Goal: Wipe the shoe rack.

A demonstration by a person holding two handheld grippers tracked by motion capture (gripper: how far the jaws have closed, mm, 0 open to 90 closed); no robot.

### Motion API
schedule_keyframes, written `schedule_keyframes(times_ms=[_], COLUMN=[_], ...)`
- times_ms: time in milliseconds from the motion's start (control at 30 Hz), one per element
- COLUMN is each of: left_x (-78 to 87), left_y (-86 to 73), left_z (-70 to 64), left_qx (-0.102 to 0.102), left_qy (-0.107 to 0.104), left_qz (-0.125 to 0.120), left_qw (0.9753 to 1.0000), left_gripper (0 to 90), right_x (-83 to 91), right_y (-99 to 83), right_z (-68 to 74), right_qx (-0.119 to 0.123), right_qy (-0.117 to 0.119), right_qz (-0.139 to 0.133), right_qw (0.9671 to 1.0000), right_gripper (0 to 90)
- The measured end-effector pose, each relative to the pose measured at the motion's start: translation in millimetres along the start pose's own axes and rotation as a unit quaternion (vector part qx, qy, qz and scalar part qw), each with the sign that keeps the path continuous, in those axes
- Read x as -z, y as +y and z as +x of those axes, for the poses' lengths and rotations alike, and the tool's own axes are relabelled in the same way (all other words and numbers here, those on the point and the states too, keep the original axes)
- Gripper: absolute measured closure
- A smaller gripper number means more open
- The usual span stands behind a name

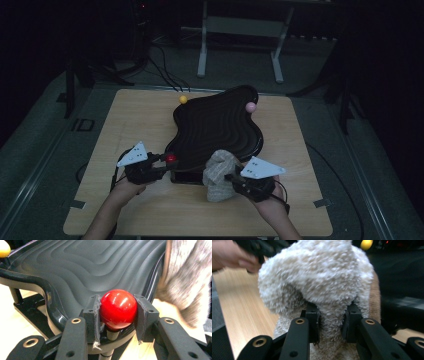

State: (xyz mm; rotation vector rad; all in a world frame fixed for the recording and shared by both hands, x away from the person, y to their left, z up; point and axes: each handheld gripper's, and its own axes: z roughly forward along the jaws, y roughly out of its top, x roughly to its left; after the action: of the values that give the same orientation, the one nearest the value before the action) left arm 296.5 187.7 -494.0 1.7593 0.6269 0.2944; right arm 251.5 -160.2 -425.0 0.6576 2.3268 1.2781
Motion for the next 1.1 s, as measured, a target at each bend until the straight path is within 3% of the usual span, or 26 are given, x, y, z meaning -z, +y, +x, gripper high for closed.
schedule_keyframes(times_ms=[133,300,400,600,733,933,1000,1100], left_x=[0.2,0.2,0.2,0.2,0.3,0.2,0.3,0.2], left_y=[0.1,-0.1,0.2,-0.1,0.1,0.1,-0.2,-0.2], left_z=[0.1,0.5,0.5,0.9,1.1,0.8,0.5,0.7], left_qx=[0.000,0.001,0.001,0.002,0.002,0.002,0.003,0.003], left_qy=[0.000,-0.002,-0.002,-0.003,-0.003,-0.003,-0.003,-0.003], left_qz=[0.001,0.000,0.001,0.000,0.001,0.001,0.000,0.000], left_qw=[1.0000,1.0000,1.0000,1.0000,1.0000,1.0000,1.0000,1.0000], left_gripper=[59.9,60.0,59.9,59.9,59.9,59.9,59.9,59.9], right_x=[-16.3,-11.7,-18.8,-30.6,-28.9,-45.5,-53.3,-50.8], right_y=[-5.1,7.1,5.8,5.5,13.8,3.1,0.8,5.3], right_z=[7.1,14.1,14.2,21.5,24.8,28.2,32.8,38.3], right_qx=[0.013,0.026,0.019,0.040,0.054,0.059,0.067,0.077], right_qy=[-0.004,-0.018,-0.019,-0.020,-0.032,-0.025,-0.023,-0.030], right_qz=[0.025,0.003,0.001,0.020,0.014,0.028,0.046,0.039], right_qw=[0.9996,0.9995,0.9996,0.9988,0.9979,0.9976,0.9964,0.9958], right_gripper=[71.8,71.7,71.7,71.7,71.7,71.8,71.8,71.8])
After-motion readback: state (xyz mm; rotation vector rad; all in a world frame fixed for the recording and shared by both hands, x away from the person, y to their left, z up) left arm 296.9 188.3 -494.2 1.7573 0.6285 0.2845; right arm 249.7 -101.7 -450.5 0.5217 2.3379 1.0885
